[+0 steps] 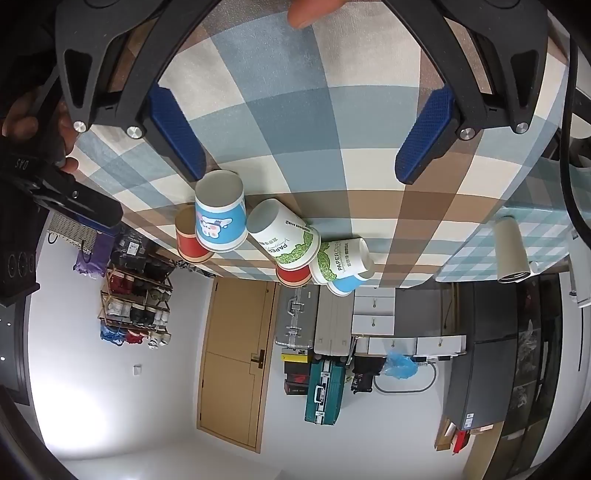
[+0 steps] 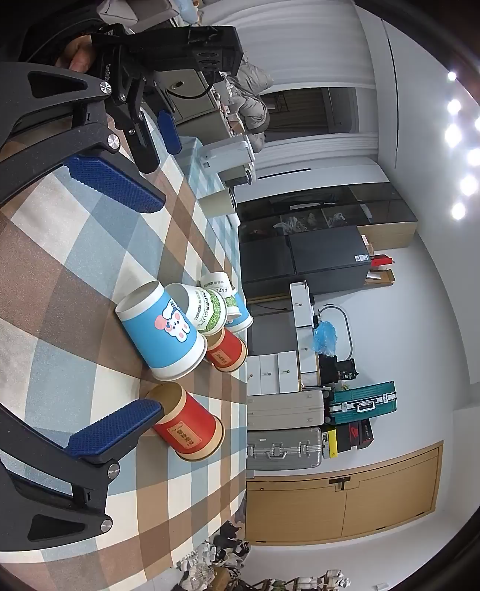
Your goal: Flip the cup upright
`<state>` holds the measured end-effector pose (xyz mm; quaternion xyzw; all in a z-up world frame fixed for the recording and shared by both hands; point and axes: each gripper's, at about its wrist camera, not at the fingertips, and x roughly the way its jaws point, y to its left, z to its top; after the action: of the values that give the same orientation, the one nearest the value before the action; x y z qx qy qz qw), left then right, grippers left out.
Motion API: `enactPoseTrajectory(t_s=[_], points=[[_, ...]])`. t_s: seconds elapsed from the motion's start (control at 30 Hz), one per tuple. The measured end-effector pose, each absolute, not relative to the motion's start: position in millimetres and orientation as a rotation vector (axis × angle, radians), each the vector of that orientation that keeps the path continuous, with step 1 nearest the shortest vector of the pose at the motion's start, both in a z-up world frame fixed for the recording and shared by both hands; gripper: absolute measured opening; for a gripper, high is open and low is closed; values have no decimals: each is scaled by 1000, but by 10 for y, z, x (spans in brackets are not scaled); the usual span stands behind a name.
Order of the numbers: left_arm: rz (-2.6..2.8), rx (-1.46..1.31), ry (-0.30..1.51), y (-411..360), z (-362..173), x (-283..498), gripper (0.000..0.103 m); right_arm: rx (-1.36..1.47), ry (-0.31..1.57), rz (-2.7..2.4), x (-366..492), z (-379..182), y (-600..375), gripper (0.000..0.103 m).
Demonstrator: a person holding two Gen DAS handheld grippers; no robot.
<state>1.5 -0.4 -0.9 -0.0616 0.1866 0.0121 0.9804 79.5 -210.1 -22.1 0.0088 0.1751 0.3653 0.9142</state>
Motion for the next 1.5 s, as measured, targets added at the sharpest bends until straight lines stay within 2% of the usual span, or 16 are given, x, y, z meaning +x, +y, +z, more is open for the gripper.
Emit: enactPoseTrajectory(t_s=[1.5], points=[[26, -121, 368, 13, -35, 28, 102, 23, 351, 754, 783, -212, -2110, 103]])
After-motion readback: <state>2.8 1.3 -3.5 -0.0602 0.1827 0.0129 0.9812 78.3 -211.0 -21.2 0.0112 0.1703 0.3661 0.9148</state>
